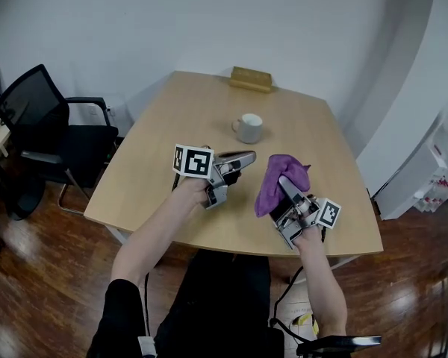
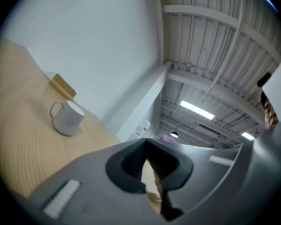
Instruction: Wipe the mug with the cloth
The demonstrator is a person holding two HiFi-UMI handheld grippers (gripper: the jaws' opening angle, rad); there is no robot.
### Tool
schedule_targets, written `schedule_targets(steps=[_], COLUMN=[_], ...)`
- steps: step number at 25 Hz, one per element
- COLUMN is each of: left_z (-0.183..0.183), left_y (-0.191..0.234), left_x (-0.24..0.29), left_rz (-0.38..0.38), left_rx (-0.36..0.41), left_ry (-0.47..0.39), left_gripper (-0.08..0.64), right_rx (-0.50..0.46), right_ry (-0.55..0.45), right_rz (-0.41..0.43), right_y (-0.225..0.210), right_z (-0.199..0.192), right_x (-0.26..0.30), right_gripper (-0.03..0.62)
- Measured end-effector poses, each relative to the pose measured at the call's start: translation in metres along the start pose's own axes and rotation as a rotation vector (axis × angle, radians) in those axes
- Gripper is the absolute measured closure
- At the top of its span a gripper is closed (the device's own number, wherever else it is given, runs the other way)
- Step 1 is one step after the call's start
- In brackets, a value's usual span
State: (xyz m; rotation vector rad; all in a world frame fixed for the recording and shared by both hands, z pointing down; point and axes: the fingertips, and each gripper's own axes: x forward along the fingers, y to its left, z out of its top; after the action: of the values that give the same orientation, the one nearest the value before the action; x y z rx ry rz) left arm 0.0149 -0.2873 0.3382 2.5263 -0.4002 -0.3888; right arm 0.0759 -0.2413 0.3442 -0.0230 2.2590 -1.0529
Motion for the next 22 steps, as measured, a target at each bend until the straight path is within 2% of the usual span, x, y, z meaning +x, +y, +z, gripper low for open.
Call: schedule_targets(steps=[3, 6, 11, 14, 18, 20, 22], left_z=[0.009, 0.025, 0.048, 0.058, 0.070, 0.067, 0.060], left_y=[0.016, 0.045, 0.104, 0.143, 0.195, 0.215, 0.228], left_x=[0.005, 0.003, -0.018, -0.021, -0.024, -0.022, -0.016], left_rz=[0.023, 0.087, 0.267, 0.390, 0.529, 0.535, 0.505], left_rx=[0.019, 0.080, 0.221, 0.343, 0.489, 0.521, 0.543], left_ry=[0.020, 0.062, 0.088, 0.143, 0.222, 0.254, 0.287], left_gripper=[0.558, 0.558, 0.558, 0.548, 0.433, 0.365, 0.335], right_rx=[0.003, 0.001, -0.017, -0.014, -0.026, -0.015, -0.003], right_ry=[-0.001, -0.002, 0.004, 0.008, 0.032, 0.021, 0.009], right_rz=[-0.038, -0.075, -0.119, -0.150, -0.178, -0.183, -0.185], right_y=[-0.017, -0.036, -0.058, -0.075, -0.095, -0.103, -0.109], right_z=[0.014, 0.031, 0.044, 0.054, 0.063, 0.063, 0.062], right_x=[0.007, 0.019, 0.027, 0.033, 0.043, 0.041, 0.037], right_gripper=[0.515, 0.515, 0.515, 0.515, 0.515, 0.515, 0.515])
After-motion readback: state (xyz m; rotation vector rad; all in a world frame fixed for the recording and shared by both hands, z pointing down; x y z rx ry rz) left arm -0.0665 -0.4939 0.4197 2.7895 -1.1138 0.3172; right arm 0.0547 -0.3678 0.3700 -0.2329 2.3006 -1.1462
